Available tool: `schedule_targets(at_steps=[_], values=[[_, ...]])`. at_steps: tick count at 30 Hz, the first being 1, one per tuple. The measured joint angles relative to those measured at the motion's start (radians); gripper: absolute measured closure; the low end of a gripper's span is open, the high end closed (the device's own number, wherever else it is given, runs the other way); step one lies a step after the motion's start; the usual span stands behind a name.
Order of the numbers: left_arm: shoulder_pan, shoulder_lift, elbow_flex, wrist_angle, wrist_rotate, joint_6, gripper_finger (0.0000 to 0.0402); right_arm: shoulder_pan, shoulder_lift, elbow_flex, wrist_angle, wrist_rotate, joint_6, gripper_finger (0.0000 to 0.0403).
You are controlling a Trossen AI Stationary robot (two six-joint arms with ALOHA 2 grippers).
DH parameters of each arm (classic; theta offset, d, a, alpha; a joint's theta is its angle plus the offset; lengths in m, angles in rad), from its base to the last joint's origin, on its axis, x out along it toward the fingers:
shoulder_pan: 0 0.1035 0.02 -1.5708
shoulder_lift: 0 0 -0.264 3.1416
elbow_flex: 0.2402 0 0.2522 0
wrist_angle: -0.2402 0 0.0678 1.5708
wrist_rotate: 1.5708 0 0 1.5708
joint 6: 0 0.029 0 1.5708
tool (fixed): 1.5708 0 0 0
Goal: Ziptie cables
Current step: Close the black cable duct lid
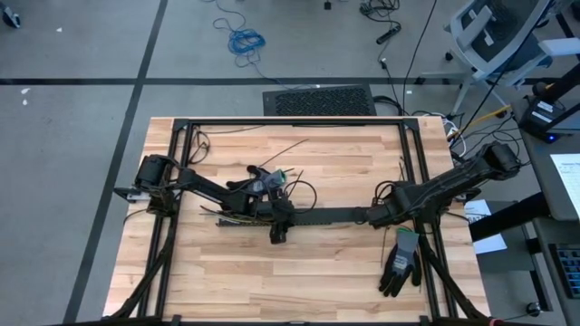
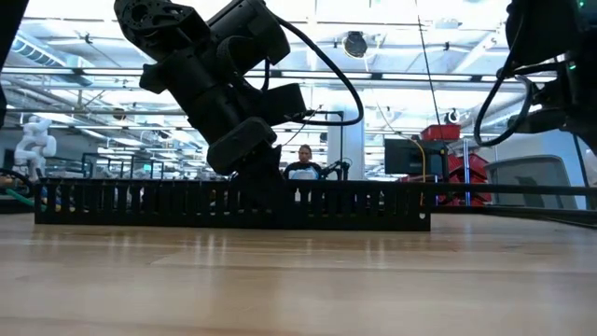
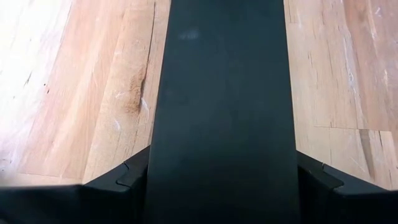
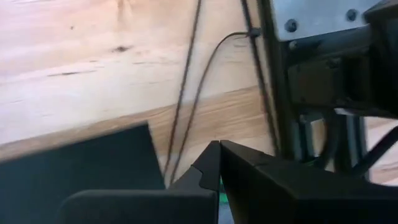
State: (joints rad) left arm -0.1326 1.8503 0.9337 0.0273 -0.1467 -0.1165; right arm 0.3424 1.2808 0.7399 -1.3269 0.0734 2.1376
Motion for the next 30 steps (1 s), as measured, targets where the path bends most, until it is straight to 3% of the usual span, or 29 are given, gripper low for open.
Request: schedule_targets(at_steps=[8,19,22,26,30], values=[[0.0,0.0,-0.001,0.002,-0.007,0.002,0.0153,0.0,0.031,-0.058,0.243,0.047,0.012,0.0403],[0.0,0.002,-0.005,-0.025,-0.016,-0.005,0.0153,0.0,-0.007,0.004,0.219,0.126,0.015,0.0403],[0.0,0.005,0.004,0.018,-0.015,0.003,0.0153,-0.001,-0.03,0.04,0.289,0.158,-0.012,0.0403],[0.0,0.002,0.001,0.009,-0.018,-0.001,0.0153,0.0,-0.047,0.072,0.247,0.162,-0.059,0.0403],[-0.002,0.0,0.004,-0.048,-0.019,0.011,0.0153,0.005,-0.033,0.078,0.05,0.129,0.023,0.0403]])
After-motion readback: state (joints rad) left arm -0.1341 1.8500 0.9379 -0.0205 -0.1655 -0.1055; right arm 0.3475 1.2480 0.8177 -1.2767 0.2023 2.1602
